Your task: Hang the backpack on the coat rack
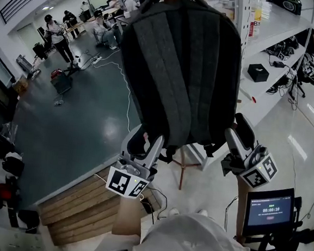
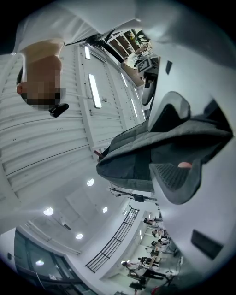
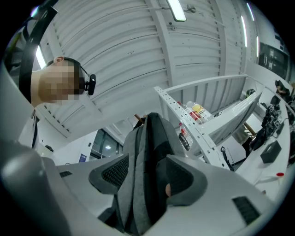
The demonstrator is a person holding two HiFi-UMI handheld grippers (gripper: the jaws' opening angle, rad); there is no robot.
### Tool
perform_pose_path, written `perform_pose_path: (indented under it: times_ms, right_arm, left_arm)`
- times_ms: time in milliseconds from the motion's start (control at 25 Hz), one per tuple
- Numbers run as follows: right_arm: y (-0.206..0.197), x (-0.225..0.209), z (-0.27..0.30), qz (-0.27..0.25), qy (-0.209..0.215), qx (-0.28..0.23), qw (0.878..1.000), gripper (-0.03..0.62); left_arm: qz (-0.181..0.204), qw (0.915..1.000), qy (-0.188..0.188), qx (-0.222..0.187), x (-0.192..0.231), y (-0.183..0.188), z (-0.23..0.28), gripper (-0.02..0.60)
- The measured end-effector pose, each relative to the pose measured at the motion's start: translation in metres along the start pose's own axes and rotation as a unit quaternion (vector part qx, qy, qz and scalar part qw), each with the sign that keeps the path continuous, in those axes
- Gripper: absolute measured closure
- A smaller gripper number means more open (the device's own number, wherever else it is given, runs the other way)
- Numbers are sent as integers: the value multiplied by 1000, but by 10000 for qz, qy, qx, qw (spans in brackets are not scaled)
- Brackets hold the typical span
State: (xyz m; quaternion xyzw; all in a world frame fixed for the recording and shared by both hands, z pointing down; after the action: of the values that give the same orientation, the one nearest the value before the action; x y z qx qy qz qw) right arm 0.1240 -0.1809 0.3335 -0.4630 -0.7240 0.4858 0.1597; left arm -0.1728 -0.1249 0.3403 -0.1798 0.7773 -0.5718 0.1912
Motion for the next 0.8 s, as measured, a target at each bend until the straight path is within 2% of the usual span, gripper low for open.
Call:
perform_pose_path:
  times_ms: [280, 520, 800]
  right_arm:
    - [-28, 20, -1, -269, 290, 462, 9982, 330]
    - [-56, 34, 7, 223, 498, 854, 9948, 333]
    - [-82, 44, 11, 826, 413, 1219, 9882, 528]
  left_arm:
    - [-274, 9993, -24, 234, -16, -20, -4, 482]
    - [-496, 9978, -147, 402, -35, -31, 0, 565]
    - [-588, 9964, -253, 548, -57, -39, 3, 574]
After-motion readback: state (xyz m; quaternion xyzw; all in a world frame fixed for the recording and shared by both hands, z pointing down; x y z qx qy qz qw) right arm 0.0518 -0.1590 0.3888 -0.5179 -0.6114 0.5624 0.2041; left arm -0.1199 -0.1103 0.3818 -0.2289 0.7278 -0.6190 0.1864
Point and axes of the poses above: the fingertips, and each gripper's own axes: z forward along the fingers, x to its left, y out of its top, the point moved 7 cm from there along -z, backward along the fingers, and after that the axes turned 4 degrees about x, right-handed, at the moved point
